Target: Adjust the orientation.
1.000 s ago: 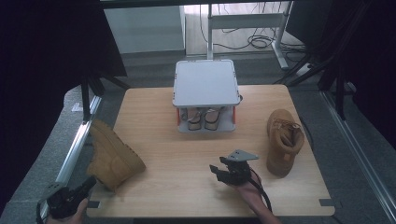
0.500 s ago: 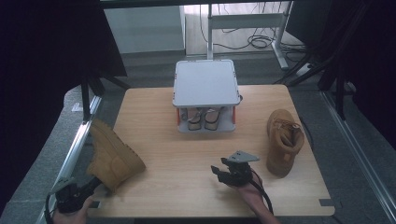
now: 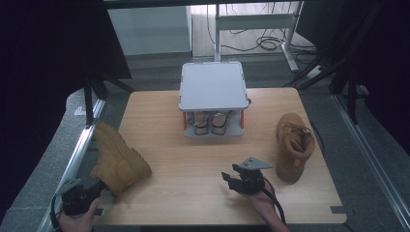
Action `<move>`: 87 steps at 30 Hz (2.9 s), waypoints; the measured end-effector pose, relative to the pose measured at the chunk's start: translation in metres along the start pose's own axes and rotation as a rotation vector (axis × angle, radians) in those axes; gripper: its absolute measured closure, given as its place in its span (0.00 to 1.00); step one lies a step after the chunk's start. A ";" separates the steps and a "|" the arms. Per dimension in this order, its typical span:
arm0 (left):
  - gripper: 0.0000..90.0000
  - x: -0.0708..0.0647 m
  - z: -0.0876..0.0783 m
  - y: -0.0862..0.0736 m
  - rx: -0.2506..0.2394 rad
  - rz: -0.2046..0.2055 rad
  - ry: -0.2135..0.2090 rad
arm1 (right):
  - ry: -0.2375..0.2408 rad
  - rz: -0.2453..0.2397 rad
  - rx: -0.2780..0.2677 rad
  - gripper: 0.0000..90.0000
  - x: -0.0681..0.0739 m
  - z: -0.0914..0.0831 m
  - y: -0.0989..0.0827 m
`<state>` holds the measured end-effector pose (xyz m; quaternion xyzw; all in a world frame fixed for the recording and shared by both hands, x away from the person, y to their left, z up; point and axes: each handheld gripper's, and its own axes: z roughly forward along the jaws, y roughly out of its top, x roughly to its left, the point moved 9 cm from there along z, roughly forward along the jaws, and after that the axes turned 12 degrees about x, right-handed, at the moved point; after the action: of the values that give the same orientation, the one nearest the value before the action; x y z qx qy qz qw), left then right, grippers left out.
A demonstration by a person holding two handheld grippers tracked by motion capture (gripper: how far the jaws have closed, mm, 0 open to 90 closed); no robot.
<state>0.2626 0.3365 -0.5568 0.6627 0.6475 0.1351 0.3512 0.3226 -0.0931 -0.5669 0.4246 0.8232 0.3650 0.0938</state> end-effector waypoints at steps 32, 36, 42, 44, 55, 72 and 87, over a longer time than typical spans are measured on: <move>1.00 -0.035 0.033 0.064 -0.023 0.150 -0.080 | -0.041 0.025 -0.027 0.50 -0.008 -0.007 0.006; 1.00 -0.047 0.034 0.073 -0.036 0.182 -0.099 | -0.042 0.029 -0.031 0.50 -0.007 -0.010 0.004; 1.00 -0.057 0.037 0.082 -0.048 0.211 -0.101 | -0.062 0.037 -0.039 0.50 -0.006 -0.018 -0.002; 1.00 -0.060 0.039 0.087 -0.055 0.215 -0.112 | -0.068 0.041 -0.043 0.50 -0.007 -0.021 -0.004; 1.00 -0.100 0.065 0.122 -0.023 0.287 -0.140 | -0.076 0.065 -0.042 0.50 -0.013 -0.023 -0.007; 0.99 -0.127 0.044 0.119 -0.065 0.313 -0.156 | -0.072 0.063 -0.057 0.50 -0.015 -0.026 -0.002; 0.99 -0.172 0.099 0.088 0.040 0.380 -0.094 | -0.063 0.061 -0.054 0.50 -0.015 -0.023 -0.002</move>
<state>0.3704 0.1510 -0.5238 0.7856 0.4960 0.1550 0.3359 0.3199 -0.1172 -0.5544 0.4580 0.7965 0.3761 0.1197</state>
